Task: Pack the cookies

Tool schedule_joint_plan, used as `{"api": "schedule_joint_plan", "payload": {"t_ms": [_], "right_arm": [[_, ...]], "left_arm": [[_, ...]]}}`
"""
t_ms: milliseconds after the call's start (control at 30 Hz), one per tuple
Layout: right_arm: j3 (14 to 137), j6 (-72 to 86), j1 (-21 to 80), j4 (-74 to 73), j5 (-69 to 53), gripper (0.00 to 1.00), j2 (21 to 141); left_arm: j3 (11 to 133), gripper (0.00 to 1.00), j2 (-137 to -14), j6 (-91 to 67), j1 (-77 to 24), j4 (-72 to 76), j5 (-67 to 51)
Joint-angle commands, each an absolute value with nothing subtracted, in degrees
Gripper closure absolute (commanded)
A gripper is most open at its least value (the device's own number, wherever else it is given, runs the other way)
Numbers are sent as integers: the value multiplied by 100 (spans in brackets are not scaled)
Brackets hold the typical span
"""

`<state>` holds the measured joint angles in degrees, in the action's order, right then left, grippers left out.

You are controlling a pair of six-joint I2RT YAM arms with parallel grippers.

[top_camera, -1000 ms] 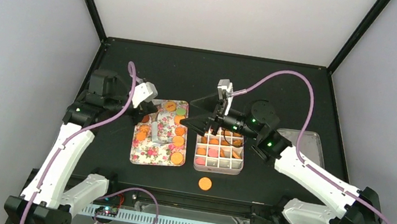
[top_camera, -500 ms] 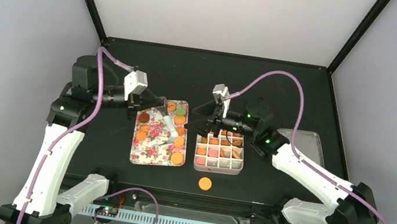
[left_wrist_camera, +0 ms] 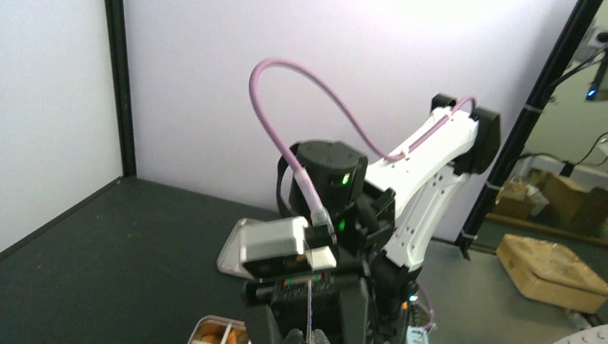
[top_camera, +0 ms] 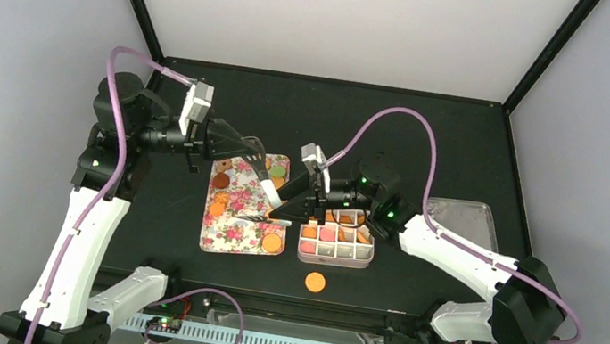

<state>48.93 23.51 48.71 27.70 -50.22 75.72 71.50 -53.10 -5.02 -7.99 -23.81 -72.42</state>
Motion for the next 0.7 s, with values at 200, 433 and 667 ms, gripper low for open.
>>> {"api": "schedule_joint_plan", "payload": {"t_ms": [200,433,667], "right_arm": [[5264,1858,5020,2142,-4974,99,7426],[6322,397,5015,-1495,-2662,99,7489],[7133,107,5024,-3263,-495,99,8312]], "left_arm": [[7226,98,-5243,-1500,-797,-1556,-7749],[8716,21,-5657,2674,-640,-5192,-6120],[10302,9,-6127,5640,-623,-6987,-4410]]}}
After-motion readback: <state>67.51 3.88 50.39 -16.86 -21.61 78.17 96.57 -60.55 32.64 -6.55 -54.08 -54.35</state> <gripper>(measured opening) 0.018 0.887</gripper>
